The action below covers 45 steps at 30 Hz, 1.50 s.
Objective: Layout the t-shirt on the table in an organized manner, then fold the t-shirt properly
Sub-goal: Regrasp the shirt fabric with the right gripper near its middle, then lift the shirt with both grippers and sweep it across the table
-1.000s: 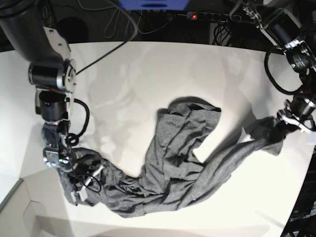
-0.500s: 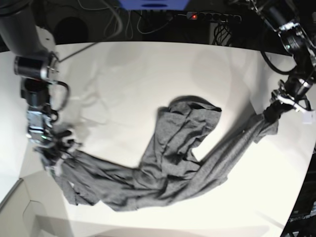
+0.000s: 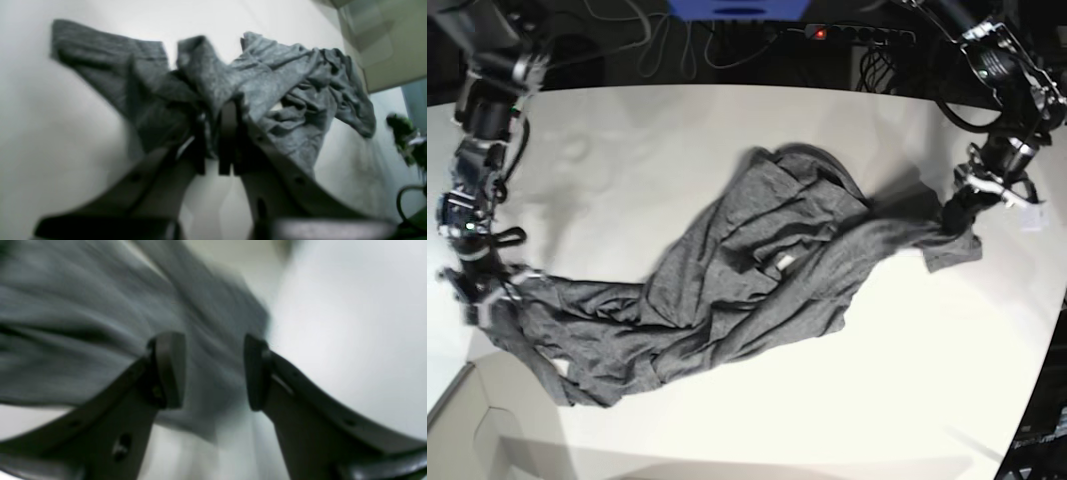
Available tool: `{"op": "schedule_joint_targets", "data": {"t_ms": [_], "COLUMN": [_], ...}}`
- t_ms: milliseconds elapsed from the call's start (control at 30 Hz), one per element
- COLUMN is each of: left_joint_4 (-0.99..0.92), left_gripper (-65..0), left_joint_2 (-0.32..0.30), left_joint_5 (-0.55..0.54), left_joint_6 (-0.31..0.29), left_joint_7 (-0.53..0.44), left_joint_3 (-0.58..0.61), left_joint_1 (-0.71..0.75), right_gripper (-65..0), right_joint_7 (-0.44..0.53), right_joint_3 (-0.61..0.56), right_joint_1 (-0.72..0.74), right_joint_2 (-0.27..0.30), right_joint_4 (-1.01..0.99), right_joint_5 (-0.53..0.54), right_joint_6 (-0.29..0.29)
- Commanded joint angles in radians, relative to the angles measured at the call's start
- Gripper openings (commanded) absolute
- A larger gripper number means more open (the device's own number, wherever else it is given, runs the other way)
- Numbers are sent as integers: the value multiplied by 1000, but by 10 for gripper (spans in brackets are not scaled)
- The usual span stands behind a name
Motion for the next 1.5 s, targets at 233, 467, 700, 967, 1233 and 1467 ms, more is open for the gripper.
{"op": "schedule_joint_targets", "data": {"t_ms": [233, 467, 700, 967, 1233, 1467], "left_joint_4": [19, 21, 19, 19, 19, 27], "left_gripper": [-649, -649, -649, -649, -649, -649], "left_joint_2": [-17, -17, -18, -38, -38, -38], "left_joint_5": [-31, -31, -26, -25, -31, -32], "left_joint_6": [-6, -6, -6, -6, -6, -6], "left_joint_7": [-26, -26, -24, -26, -26, -26], "left_joint_3": [82, 87, 82, 81, 85, 87], "left_joint_1": [-19, -15, 1, 6, 3, -3], "right_gripper": [-362, -315, -313, -315, -537, -650], "right_joint_7": [-304, -351, -330, -221, -181, -170], "right_joint_3": [-153, -242, -240, -240, -240, -214], "right_joint_1": [22, 108, 191, 215, 223, 208], "right_joint_2": [-303, -372, -369, -370, -384, -346], "right_joint_4": [303, 111, -89, -197, -193, -107], "right_joint_5": [12, 12, 15, 15, 16, 41], "right_joint_6": [174, 169, 119, 117, 120, 122]}}
